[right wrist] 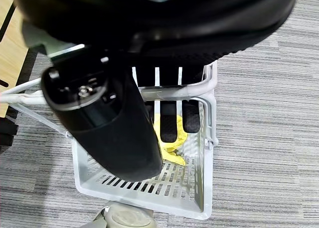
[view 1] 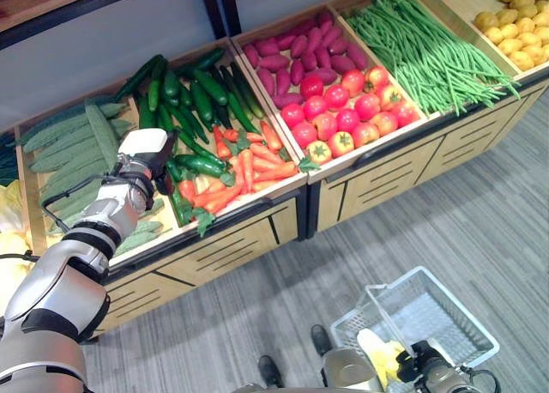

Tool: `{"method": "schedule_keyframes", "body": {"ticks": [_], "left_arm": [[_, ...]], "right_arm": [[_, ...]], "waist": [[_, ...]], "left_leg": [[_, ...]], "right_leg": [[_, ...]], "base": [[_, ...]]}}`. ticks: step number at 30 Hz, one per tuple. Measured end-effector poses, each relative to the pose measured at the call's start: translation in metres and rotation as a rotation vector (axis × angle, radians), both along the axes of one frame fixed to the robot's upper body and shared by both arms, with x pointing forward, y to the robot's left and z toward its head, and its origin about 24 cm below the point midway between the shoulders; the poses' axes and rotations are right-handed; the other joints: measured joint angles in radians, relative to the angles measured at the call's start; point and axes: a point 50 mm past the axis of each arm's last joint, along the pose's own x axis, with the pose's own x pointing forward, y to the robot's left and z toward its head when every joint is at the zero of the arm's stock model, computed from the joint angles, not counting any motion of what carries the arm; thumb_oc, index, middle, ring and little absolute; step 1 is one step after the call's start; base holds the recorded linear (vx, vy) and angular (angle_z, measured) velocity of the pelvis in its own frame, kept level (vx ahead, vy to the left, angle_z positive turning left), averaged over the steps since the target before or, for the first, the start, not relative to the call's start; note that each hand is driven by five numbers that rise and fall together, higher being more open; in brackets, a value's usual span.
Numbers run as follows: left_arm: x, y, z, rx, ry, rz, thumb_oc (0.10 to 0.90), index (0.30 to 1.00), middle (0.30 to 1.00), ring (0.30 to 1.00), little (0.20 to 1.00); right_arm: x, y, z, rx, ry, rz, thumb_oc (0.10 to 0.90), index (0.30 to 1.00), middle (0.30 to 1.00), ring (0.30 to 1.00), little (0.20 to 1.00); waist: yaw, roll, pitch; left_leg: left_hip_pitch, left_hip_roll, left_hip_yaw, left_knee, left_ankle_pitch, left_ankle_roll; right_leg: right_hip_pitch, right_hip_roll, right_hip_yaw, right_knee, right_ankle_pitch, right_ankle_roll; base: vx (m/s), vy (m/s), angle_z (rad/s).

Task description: Get the vegetables into the basket

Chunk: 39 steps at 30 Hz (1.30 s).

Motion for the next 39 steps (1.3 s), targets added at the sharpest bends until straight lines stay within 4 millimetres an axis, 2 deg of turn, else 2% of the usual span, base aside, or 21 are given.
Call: {"method": "schedule_keyframes", "body": {"ticks": [9,23,29,30,31,32,39], "left_arm": [[0.001,-0.01,-0.026,-0.04,0.076,0.037,0.9,1.0,1.0,1.0,1.0],[0.002,-0.01,-0.025,-0.045,0.038,0.051,0.9,1.0,1.0,1.0,1.0],[0.003,-0.022,-0.037,-0.181,0.02,0.098,0.9,1.0,1.0,1.0,1.0],[0.003,-0.023,-0.039,-0.19,0.021,0.104,0.614,0.599,0.599,0.599,0.599],[0.003,-0.025,-0.04,-0.207,0.02,0.112,0.475,0.404,0.404,0.404,0.404],[0.003,-0.025,-0.04,-0.215,0.017,0.117,0.4,0.3,0.3,0.3,0.3],[0.003,-0.018,-0.037,-0.254,0.001,0.16,0.4,0.3,0.3,0.3,0.3]], "right_arm": [[0.003,0.0,0.001,-0.006,-0.011,0.002,0.4,0.3,0.3,0.3,0.3],[0.021,0.004,0.005,-0.019,-0.047,0.057,0.4,0.3,0.3,0.3,0.3],[0.022,0.005,0.005,-0.021,-0.046,0.06,0.4,0.3,0.3,0.3,0.3],[0.022,0.005,0.005,-0.021,-0.044,0.06,0.4,0.3,0.3,0.3,0.3],[0.022,0.005,0.005,-0.021,-0.043,0.06,0.4,0.3,0.3,0.3,0.3],[0.022,0.005,0.005,-0.021,-0.043,0.061,0.4,0.3,0.3,0.3,0.3],[0.021,0.006,0.004,-0.032,-0.021,0.091,0.4,0.3,0.3,0.3,0.3]], "waist": [[-0.003,-0.001,0.002],[-0.004,-0.007,0.019],[-0.001,-0.009,0.023],[-0.001,-0.009,0.023],[0.0,-0.009,0.023],[-0.001,-0.009,0.023],[-0.001,-0.011,0.024]], "left_leg": [[-0.084,-0.007,0.008,0.0,0.001,0.001],[-0.103,-0.003,0.036,0.0,0.001,0.001],[-0.103,-0.002,0.037,0.0,0.0,0.0],[-0.102,-0.001,0.037,0.0,0.0,0.0],[-0.101,-0.001,0.037,0.0,0.0,0.0],[-0.101,-0.001,0.037,0.0,0.0,0.0],[-0.087,0.0,0.036,0.0,0.0,0.0]], "right_leg": [[-0.106,-0.002,0.012,0.033,0.003,0.003],[-0.136,0.008,0.043,0.028,0.003,0.003],[-0.138,0.009,0.045,0.028,0.002,0.004],[-0.136,0.009,0.045,0.028,0.002,0.004],[-0.135,0.009,0.045,0.028,0.002,0.004],[-0.135,0.01,0.045,0.029,0.003,0.004],[-0.121,0.011,0.047,0.027,0.003,0.005]], "base": [[-0.04,0.013,-0.05],[0.01,0.002,-0.07],[0.0,0.0,0.0],[0.0,0.0,0.0],[0.0,0.0,0.0],[0.0,0.0,0.0],[0.0,0.0,0.0]]}}
